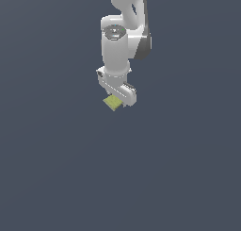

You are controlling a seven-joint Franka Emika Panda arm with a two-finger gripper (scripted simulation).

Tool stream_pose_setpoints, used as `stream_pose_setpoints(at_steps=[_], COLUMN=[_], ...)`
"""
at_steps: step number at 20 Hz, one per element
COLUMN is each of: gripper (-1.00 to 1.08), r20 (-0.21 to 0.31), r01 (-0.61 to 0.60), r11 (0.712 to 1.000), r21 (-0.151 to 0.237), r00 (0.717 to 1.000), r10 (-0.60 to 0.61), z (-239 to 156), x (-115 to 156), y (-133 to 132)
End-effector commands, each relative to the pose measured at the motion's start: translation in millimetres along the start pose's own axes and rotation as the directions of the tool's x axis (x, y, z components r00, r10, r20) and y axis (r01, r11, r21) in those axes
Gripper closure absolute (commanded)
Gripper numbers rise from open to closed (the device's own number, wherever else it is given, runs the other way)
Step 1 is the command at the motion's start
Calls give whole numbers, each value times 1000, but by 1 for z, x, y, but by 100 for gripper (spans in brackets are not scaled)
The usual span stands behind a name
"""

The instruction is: Pick up the object and move it to a goal position.

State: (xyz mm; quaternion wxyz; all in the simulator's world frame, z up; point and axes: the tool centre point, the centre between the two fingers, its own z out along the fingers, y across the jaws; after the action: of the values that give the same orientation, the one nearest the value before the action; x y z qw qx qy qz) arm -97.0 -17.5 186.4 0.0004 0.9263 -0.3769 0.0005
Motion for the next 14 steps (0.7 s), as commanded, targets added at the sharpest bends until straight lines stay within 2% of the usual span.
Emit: stream_pose_setpoints(at_steps=[1, 8, 14], gripper=[108, 108, 108], r20=[-1, -1, 0], r01=[-1, 0, 1], r11=[1000, 1000, 1000], r21=[-1, -1, -1], r00=[1000, 1000, 1000], r10=[1, 0, -1], z=[-27, -91, -128], x=[-8, -27, -37], y=[-7, -25, -37])
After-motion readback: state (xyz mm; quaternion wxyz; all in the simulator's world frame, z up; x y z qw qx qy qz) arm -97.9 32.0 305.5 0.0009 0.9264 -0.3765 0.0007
